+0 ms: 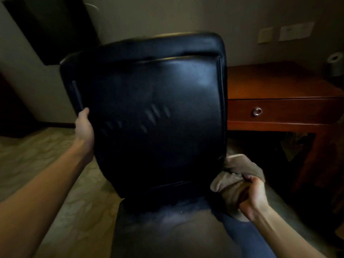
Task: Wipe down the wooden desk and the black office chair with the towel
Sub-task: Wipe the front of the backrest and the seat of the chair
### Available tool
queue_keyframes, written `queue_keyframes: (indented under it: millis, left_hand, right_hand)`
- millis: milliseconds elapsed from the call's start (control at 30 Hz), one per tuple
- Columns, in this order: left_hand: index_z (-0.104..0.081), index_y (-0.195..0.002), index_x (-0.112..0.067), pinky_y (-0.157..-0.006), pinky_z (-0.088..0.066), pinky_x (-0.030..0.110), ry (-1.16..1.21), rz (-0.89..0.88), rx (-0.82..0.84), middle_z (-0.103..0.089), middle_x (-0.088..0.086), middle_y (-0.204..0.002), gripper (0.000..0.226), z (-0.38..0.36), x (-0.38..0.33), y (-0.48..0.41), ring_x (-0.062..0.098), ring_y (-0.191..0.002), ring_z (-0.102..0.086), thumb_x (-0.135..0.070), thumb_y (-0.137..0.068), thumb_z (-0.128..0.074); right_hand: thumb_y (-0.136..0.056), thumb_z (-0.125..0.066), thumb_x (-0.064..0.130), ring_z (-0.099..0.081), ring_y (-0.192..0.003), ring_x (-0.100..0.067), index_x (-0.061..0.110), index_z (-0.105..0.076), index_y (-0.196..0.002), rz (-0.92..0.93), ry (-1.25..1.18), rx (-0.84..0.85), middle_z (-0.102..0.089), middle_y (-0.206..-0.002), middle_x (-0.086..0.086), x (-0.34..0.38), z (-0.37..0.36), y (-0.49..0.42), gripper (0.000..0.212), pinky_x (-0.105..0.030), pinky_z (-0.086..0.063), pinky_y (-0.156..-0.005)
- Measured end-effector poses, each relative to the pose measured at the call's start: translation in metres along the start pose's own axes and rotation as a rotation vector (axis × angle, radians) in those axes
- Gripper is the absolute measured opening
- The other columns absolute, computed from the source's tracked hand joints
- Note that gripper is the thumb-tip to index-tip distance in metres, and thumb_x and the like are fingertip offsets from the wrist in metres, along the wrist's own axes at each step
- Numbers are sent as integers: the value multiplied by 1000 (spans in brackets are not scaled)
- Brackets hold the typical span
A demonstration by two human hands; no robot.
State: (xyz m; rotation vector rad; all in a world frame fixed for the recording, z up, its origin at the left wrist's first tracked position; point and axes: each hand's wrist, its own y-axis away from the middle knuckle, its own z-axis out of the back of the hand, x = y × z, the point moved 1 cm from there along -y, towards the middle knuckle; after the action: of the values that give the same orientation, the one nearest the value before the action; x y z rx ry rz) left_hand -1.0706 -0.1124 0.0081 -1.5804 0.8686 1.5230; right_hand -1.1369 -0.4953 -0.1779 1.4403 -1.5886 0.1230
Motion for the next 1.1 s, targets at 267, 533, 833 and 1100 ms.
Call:
queue_keyframes:
  millis: [267,533,833,1100]
  left_hand:
    - [-79,-99,-25,-69,-56,24,131,1,185,-79,-12,-92,66,31,-12,21,-1,-71,-73,-66,-102,-28]
    - [-23,-163,-22,-118,-9,40,-27,106,344,-26,-1,-168,91,52,-7,6,15,-153,-26,-80,-93,-24]
    - [-38,-156,-18,-121,-22,53,17,136,303,-33,6,-164,86,75,22,-42,20,-150,-32,-78,-95,-32]
    - [-9,-164,-29,-124,-8,55,-33,265,396,-2,-4,-172,96,91,67,-81,23,-158,-4,-87,-88,-22]
  right_hand:
    - [-93,-34,14,-54,-46,-40,-2,-57,-83,235,145,238,-52,-55,-26,-22,-52,55,29,-37,-52,-48]
    - [-101,-45,27,-63,-106,-38,18,-42,-149,556,550,49,-65,-122,-24,8,-133,89,49,-34,-53,-94]
    - [-74,-38,50,-16,-152,-38,26,-34,-152,1066,1335,-109,-48,-147,-23,19,-246,81,82,-59,6,-123]
    - [-73,-38,41,-12,-154,-40,22,-50,-147,1211,1592,65,-38,-158,-22,-71,-289,71,77,-63,10,-121]
